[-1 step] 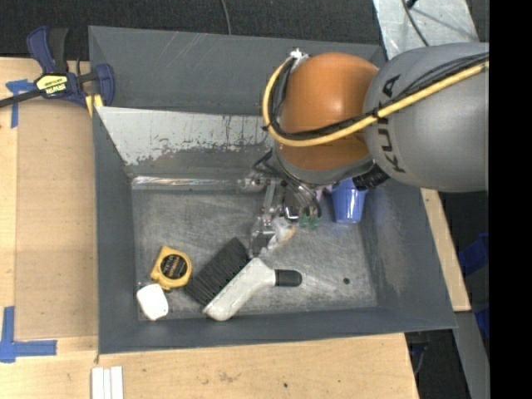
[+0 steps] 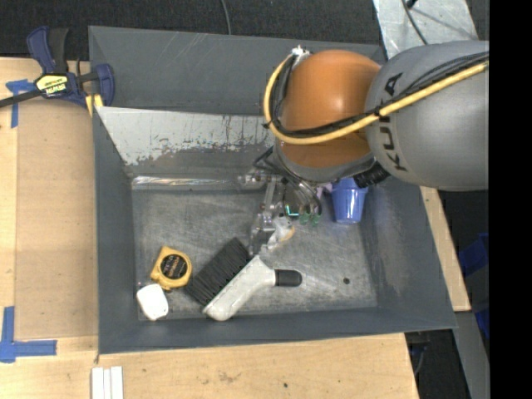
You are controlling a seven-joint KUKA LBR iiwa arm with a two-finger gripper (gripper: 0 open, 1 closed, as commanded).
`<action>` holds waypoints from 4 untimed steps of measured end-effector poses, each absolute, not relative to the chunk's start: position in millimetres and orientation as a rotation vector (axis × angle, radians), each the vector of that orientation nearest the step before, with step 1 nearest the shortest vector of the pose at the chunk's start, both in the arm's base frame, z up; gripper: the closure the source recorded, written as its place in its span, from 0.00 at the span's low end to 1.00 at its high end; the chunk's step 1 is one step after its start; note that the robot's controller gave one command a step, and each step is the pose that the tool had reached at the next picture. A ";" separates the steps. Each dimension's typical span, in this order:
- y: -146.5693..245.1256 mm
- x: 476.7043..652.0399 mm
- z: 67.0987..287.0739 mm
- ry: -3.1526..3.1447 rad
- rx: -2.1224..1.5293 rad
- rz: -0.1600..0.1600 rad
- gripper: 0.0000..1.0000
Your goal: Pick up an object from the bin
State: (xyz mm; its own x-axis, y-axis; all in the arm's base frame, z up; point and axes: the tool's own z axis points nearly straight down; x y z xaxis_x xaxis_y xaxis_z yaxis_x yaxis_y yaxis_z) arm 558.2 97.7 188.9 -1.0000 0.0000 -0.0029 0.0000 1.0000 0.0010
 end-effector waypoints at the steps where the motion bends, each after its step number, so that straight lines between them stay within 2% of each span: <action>1: 110.7 542.3 180.8 3.129 -0.183 -0.003 0.00; 2: 116.8 519.2 176.4 3.093 -0.545 0.002 0.00; 3: 115.8 508.9 140.6 3.104 -0.436 0.001 0.00; 4: 114.5 503.7 129.9 3.105 -0.461 0.002 0.00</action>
Offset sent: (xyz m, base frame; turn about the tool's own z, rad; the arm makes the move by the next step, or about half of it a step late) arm -0.0669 -0.0008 -0.0114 0.0096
